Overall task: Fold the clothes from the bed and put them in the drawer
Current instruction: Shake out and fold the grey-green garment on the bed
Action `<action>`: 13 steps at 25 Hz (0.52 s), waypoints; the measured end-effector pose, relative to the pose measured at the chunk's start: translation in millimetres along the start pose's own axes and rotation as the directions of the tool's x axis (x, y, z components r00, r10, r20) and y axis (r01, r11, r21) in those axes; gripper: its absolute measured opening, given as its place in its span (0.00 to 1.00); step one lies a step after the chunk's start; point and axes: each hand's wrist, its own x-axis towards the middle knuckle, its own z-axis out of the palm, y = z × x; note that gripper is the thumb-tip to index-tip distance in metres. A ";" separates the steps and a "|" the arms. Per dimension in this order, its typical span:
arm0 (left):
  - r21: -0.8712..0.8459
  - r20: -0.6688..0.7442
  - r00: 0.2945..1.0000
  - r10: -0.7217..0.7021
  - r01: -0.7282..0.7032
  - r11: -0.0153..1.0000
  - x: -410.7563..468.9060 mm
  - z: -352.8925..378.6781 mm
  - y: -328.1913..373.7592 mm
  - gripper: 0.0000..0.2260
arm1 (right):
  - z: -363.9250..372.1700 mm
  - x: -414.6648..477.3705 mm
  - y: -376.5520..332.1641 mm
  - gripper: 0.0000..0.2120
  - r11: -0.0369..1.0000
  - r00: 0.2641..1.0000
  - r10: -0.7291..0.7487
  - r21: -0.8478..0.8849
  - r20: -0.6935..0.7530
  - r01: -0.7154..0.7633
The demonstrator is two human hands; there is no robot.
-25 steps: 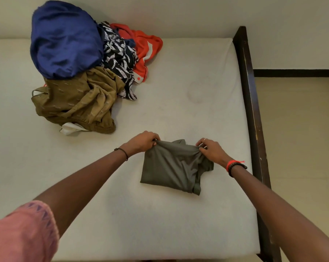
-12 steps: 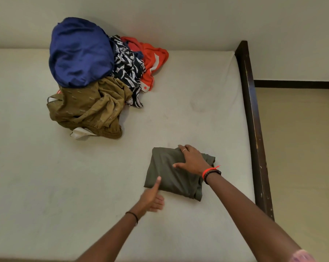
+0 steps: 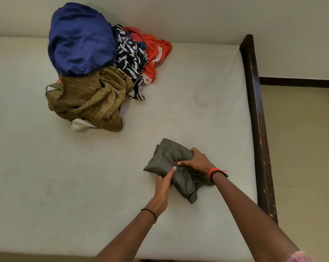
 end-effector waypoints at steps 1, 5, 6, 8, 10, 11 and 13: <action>0.075 -0.013 0.999 0.043 -0.042 0.996 -0.8 2.7 5.1 0.22 | 0.5 -2.1 1.8 0.32 0.997 1.000 0.030 0.076 0.009 -0.031; 0.075 0.069 0.994 0.081 -0.086 0.993 -4.2 9.3 23.8 0.18 | -2.5 -14.6 9.1 0.32 0.929 0.986 0.102 0.342 0.134 -0.143; 0.071 0.094 0.993 0.076 -0.082 0.994 -4.8 11.4 30.0 0.17 | -6.4 -19.5 9.8 0.33 0.907 0.981 0.105 0.389 0.166 -0.163; 0.079 0.140 0.989 0.051 -0.062 0.995 -5.9 15.5 43.3 0.16 | -15.7 -29.1 13.8 0.33 0.842 0.971 0.067 0.509 0.231 -0.179; 0.109 0.181 0.983 0.022 -0.042 0.993 -5.4 22.5 57.7 0.13 | -25.9 -38.4 18.0 0.30 0.740 0.956 -0.016 0.647 0.292 -0.185; 0.133 0.192 0.981 0.006 -0.032 0.991 -3.8 29.2 65.1 0.11 | -32.4 -43.6 18.6 0.27 0.670 0.951 -0.046 0.716 0.305 -0.197; 0.176 0.211 0.977 -0.028 -0.010 0.984 -1.4 45.8 81.1 0.05 | -44.5 -52.4 16.9 0.27 0.479 0.948 -0.084 0.847 0.307 -0.231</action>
